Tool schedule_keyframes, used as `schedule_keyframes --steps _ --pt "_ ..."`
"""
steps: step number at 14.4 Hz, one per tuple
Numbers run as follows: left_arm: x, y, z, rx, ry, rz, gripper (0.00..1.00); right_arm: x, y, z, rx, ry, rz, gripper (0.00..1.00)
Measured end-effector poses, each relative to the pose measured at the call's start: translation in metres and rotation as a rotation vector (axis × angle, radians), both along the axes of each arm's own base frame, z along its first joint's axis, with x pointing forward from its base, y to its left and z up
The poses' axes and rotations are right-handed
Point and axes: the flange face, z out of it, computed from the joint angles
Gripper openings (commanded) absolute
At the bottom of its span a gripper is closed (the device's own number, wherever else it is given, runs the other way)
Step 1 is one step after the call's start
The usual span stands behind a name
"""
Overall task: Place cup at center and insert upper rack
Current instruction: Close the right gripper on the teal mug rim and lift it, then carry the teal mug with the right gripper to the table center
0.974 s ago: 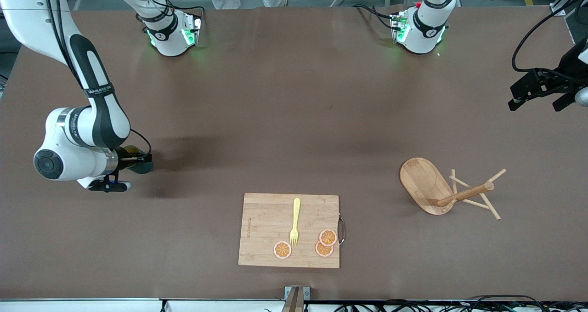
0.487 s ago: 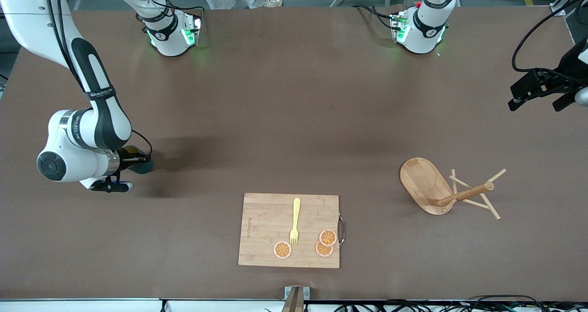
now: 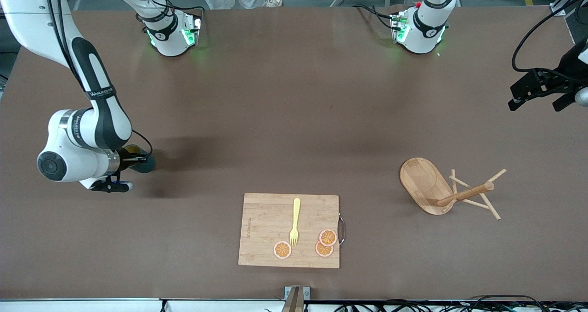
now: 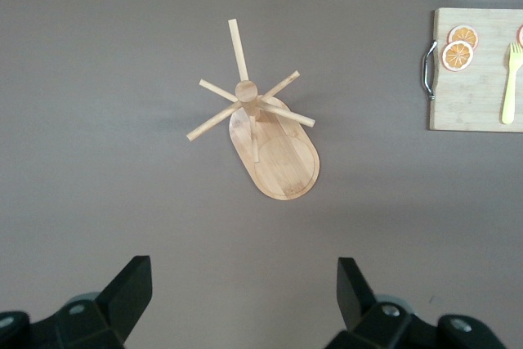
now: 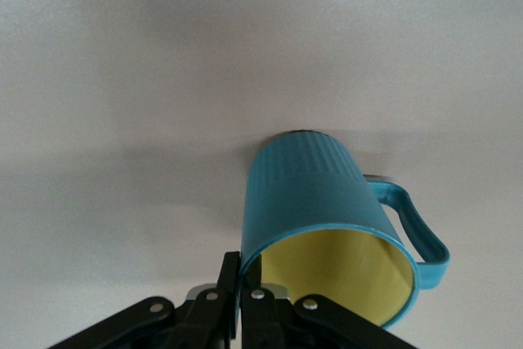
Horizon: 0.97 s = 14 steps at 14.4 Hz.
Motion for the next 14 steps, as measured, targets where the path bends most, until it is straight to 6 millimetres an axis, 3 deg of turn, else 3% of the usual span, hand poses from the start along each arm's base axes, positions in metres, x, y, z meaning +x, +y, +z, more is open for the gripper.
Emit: schedule_keyframes --steps 3,6,8,11,14 --pt "0.000 0.000 0.000 0.000 0.000 0.000 1.00 0.004 0.007 0.003 0.005 -0.013 0.012 0.00" --pt "0.000 0.000 0.000 0.000 0.000 0.000 1.00 0.013 0.044 0.017 0.007 -0.034 0.046 0.00" --pt "0.000 0.000 0.000 0.000 0.000 0.000 1.00 0.017 0.084 0.037 -0.011 -0.016 0.041 0.00" --pt "0.000 0.000 0.000 0.000 0.000 -0.001 1.00 0.020 0.163 0.068 0.027 -0.038 0.057 0.00" --pt "0.000 0.000 0.000 0.000 0.000 -0.001 1.00 0.014 0.231 0.077 0.074 -0.058 0.128 0.00"
